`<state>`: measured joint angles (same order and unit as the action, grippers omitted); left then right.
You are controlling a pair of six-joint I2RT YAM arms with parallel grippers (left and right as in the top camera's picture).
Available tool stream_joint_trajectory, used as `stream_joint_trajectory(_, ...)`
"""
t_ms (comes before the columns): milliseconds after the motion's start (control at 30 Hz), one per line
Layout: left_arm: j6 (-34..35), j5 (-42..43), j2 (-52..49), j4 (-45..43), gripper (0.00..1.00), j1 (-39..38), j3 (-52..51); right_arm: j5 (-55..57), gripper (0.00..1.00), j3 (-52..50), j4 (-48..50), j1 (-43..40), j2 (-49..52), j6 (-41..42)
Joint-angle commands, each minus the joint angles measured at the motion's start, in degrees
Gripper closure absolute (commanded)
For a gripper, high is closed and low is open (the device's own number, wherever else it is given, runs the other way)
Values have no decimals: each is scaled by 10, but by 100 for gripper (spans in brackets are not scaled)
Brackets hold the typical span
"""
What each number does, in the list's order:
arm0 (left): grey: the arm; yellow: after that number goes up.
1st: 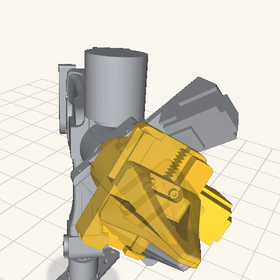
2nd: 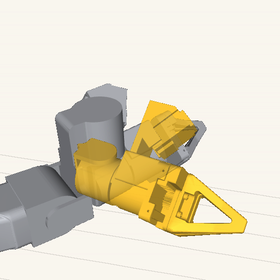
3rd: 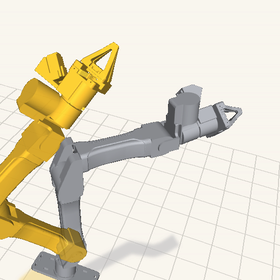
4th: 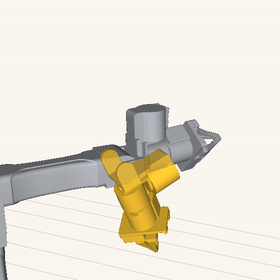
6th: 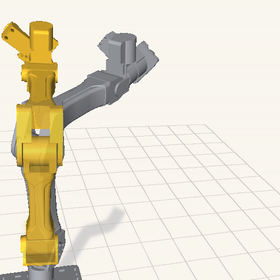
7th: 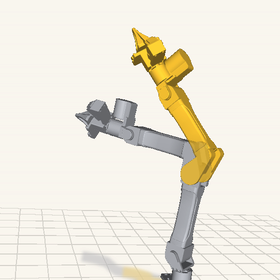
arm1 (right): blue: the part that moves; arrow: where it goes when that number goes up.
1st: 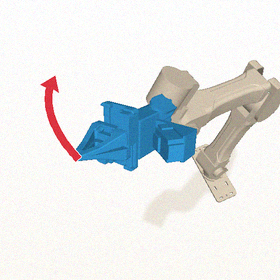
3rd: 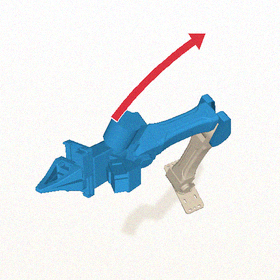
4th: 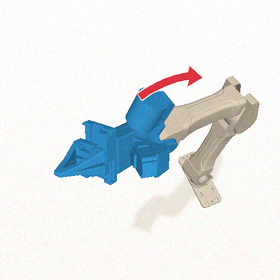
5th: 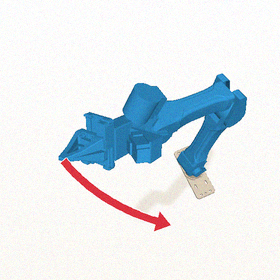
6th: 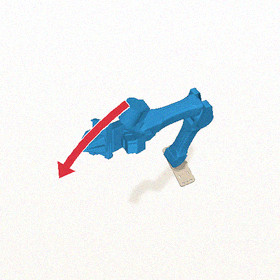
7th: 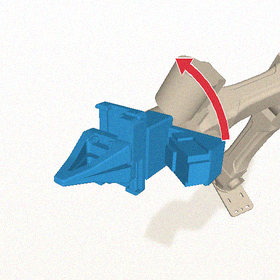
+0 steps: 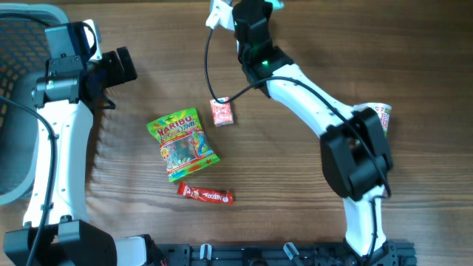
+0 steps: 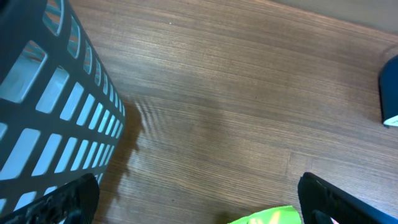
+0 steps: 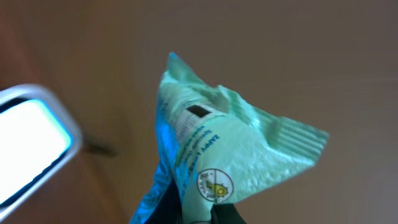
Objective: Scan the item barcode
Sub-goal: 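Lift the wipes pack and hold it in front of the scanner, then carry the wipes pack back right and lower it to the table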
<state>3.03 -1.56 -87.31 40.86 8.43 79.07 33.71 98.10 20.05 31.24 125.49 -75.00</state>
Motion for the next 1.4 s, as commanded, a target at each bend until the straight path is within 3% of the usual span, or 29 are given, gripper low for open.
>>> stream_joint_trajectory(0, -9, 5, 5, -1, 0, 5, 4, -6, 96, 10, 98, -8, 62, -86)
stream_joint_trajectory(167, -9, 5, 5, -1, 0, 5, 4, -12, 96, 10, 191, -9, 123, -24)
stream_joint_trajectory(433, -9, 5, 5, -1, 0, 5, 4, -11, 96, 9, 195, -10, 149, 108)
stream_joint_trajectory(767, -9, 5, 5, -1, 0, 5, 4, -4, 96, 9, 194, -15, 146, 151)
stream_joint_trajectory(933, -9, 5, 5, -1, 0, 5, 4, 31, 96, 9, 177, -11, 78, 176)
stream_joint_trajectory(1000, -9, 5, 5, -1, 0, 5, 4, 31, 96, 9, 127, -10, 41, 200)
stream_joint_trajectory(1233, -9, 5, 5, -1, 0, 5, 4, -68, 96, 9, -295, -8, -158, 443)
stream_joint_trajectory(1367, -9, 5, 5, -1, 0, 5, 4, -174, 96, 9, -525, -21, -245, 526)
